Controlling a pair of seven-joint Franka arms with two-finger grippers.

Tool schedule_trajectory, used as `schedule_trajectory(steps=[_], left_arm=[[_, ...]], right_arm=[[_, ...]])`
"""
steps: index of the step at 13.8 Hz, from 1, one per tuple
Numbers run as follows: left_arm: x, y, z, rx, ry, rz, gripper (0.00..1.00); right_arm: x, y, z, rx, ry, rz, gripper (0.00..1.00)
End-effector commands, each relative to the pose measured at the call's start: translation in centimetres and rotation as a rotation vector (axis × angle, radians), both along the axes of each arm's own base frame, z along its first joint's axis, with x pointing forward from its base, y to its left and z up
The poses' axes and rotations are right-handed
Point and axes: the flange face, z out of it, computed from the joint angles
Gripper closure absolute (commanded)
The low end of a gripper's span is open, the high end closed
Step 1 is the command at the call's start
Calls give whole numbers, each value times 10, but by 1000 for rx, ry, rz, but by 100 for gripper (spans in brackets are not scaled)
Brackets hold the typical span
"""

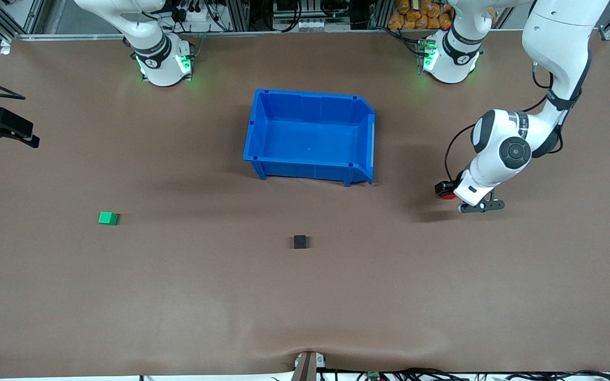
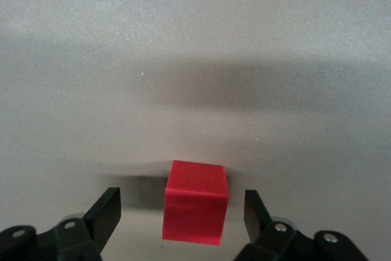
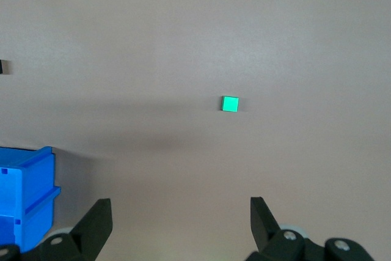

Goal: Attach green and red cubes to black cube
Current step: 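Close the left gripper on the red cube, then carry the red cube with the left gripper beside the black cube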

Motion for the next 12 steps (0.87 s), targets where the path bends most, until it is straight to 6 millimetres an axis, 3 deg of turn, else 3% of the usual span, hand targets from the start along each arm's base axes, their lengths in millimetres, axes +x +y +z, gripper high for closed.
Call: schedule_trajectory(steps=[1,5,6,7,8,9,12], left_arm=[[5,-2,-3,9,-11,2,16],[11,-3,-3,6,-17,3,26],[10,-3,-4,6,-14,3,37],[10,-3,-4,6,-15,3,60],[10,-3,-4,6,-15,3,90],[10,-3,-4,7,-16,13,100],[10,-7,-2,11,-18,71,100]], right_arm=[[0,1,1,14,-1,-13,0],[0,1,1,14,-4,-13,0],[0,1,1,14,-4,-13,0],[0,1,2,14,-5,-13,0],[0,1,2,14,-5,-13,0],[0,1,2,14,-5,-13,0],[0,0,1,14,-5,-14,0]])
